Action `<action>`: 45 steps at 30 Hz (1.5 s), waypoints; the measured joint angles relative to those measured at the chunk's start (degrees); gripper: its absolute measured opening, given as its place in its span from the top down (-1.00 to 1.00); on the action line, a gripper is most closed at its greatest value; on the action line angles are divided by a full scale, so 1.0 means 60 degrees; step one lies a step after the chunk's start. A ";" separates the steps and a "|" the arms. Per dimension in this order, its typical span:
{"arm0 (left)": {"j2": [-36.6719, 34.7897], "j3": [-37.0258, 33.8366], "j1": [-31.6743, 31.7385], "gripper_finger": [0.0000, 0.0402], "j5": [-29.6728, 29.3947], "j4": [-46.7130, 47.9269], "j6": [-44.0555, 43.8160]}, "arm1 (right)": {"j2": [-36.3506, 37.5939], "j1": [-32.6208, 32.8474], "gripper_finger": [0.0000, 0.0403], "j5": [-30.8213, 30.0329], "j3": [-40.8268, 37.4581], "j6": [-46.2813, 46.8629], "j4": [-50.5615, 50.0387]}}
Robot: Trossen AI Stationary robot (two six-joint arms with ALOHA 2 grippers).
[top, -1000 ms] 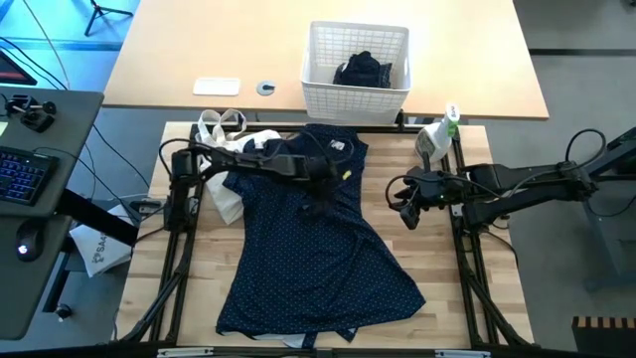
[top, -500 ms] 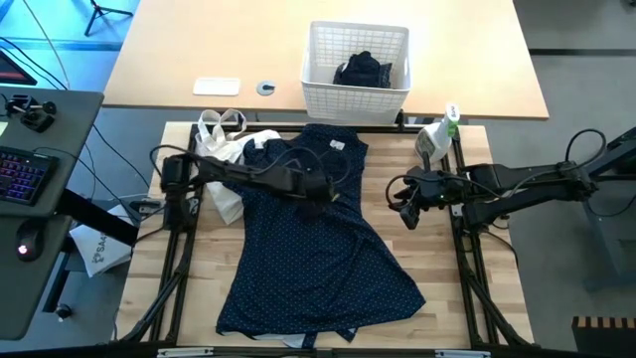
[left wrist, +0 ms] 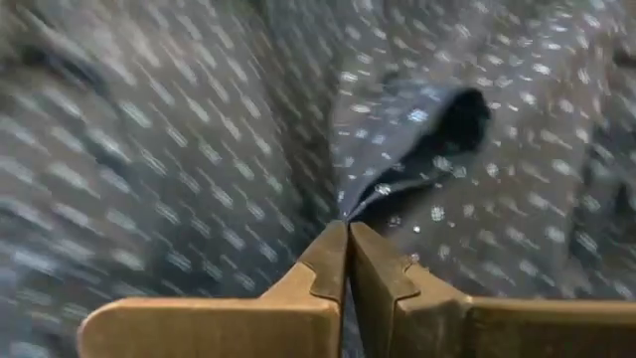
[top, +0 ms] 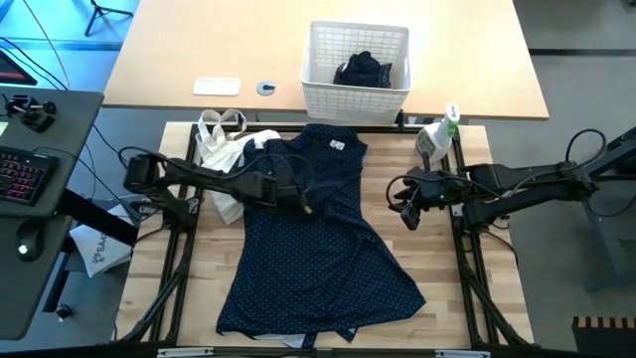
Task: Fold Laundry from Bin
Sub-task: Fold the blue polo shirt
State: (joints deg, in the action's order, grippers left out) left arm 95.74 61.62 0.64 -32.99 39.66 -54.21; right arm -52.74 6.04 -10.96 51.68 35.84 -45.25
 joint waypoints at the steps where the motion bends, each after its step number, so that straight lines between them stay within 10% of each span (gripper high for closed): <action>1: -0.0110 -0.0250 0.0001 0.97 0.0342 -0.0295 -0.0107 | -0.0002 -0.0001 0.06 0.0001 0.0000 -0.0023 0.0000; 13: -0.1726 -0.1267 0.0625 0.33 0.3136 0.0041 -0.0089 | -0.0002 0.0000 0.06 0.0000 0.0000 -0.0051 0.0000; 19: -0.2500 -0.1245 0.1824 0.24 0.3721 -0.2824 0.0894 | -0.0002 -0.0007 0.06 -0.0029 0.0000 -0.0303 0.0032; 29: 0.0398 0.0407 0.3398 0.25 0.5534 -0.3286 0.3074 | -0.0002 -0.0011 0.06 -0.0149 0.0000 -0.0385 0.0638; 45: 0.3074 0.2729 0.3894 0.29 0.5329 -0.1153 0.4291 | -0.0002 -0.0007 0.06 -0.0105 0.0000 0.0029 0.0671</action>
State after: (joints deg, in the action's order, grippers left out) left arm 114.18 78.00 24.01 -1.02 32.74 -28.46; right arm -52.75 6.00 -11.59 51.68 36.01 -41.23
